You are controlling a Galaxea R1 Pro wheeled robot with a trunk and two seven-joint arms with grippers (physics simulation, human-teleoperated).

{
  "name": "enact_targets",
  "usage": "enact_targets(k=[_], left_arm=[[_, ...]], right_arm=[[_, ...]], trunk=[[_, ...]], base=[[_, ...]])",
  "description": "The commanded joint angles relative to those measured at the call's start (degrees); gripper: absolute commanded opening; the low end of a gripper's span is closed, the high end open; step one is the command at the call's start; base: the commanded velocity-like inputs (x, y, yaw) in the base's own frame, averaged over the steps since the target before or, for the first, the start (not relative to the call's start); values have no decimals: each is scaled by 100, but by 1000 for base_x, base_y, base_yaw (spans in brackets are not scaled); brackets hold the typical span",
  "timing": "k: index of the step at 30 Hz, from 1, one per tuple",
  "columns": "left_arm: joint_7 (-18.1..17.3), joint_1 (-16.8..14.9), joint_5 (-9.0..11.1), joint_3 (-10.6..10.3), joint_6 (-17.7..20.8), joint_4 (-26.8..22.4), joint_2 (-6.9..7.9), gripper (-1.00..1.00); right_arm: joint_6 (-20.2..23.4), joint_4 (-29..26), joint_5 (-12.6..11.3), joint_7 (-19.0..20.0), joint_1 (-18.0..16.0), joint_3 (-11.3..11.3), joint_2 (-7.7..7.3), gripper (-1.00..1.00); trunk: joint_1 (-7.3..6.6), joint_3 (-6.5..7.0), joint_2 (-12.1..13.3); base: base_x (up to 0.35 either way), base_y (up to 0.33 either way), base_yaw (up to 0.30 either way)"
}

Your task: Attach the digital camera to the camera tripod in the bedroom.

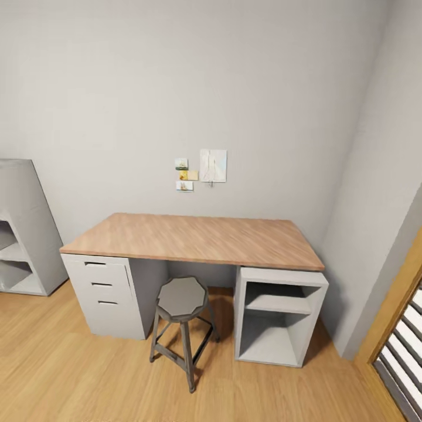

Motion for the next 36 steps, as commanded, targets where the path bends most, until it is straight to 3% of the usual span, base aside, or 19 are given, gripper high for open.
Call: enact_targets(k=[1, 14, 25, 36], left_arm=[[2, 3, 1, 0, 2, -11, 0, 100], [7, 3, 1, 3, 132, -14, 111, 100], [3, 3, 9, 25, 536, -184, 170, 100], [-2, 3, 10, 39, 622, -224, 271, 100]], right_arm=[[-2, -1, -1, -2, 0, 1, 0, 100], [-2, -1, -3, -2, 0, -13, 0, 100], [-10, 5, -8, -2, 0, -20, -7, 100], [-10, 105, -12, -16, 0, -25, -68, 100]], trunk=[[0, -3, -2], [0, -3, -2], [0, -3, -2], [0, -3, -2]], base=[[0, -169, 276], [0, -149, 276], [0, -25, 276], [0, -2, 276]])
